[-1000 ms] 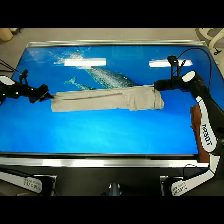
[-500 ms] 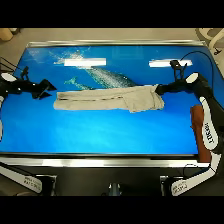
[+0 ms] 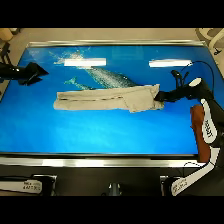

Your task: Fold the shirts.

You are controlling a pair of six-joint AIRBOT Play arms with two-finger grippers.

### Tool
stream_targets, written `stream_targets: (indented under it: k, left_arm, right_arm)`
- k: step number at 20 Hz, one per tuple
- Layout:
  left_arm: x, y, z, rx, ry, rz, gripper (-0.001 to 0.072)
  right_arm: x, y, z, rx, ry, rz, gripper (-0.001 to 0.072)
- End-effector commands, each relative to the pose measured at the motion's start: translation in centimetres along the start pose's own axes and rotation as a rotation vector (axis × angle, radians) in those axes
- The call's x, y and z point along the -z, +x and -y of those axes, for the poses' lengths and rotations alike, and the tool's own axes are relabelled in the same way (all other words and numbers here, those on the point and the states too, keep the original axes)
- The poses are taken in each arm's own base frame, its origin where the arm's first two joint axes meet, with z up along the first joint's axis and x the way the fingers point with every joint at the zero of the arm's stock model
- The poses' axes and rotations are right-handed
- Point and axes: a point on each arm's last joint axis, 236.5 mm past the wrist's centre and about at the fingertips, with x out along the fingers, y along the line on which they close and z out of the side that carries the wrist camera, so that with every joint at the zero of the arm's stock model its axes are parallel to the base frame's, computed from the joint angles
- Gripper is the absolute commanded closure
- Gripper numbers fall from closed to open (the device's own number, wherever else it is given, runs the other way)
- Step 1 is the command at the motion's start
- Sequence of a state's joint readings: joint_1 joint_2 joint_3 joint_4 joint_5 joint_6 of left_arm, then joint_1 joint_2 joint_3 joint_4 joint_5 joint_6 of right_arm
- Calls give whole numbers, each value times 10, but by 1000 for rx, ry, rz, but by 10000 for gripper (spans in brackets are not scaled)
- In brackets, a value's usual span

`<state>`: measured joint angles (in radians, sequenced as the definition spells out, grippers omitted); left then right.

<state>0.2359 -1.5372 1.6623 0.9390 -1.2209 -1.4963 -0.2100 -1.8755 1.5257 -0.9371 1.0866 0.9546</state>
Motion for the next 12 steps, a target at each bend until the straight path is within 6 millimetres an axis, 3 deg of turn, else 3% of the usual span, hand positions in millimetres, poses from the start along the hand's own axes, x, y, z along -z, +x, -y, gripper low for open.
stream_targets:
  k: [1, 4, 5, 6, 7, 8, 10, 12]
  left_arm:
    - [5, -26, 43, 35, 104, 30, 94]
    - [12, -36, 71, 61, 161, 43, 94]
    - [15, -36, 79, 69, 175, 42, 95]
    - [18, -35, 84, 76, 185, 35, 95]
    - [22, -31, 90, 84, 196, 23, 103]
    - [28, -24, 97, 95, 207, 5, 103]
    - [40, -4, 112, 115, 228, -26, 109]
    - [54, 31, 125, 135, 242, -64, 147]
  right_arm:
    - [7, 28, -23, -104, 97, -27, -7]
    - [5, 39, -44, -158, 117, -30, 4]
    - [2, 39, -51, -179, 125, -25, 64]
    - [1, 38, -58, -210, 139, -21, 230]
    - [-1, 36, -66, -241, 151, -18, 468]
    - [-2, 31, -73, -269, 154, -19, 653]
    - [-7, 13, -89, -309, 97, -7, 688]
    - [-12, -13, -107, -323, 26, 13, 689]
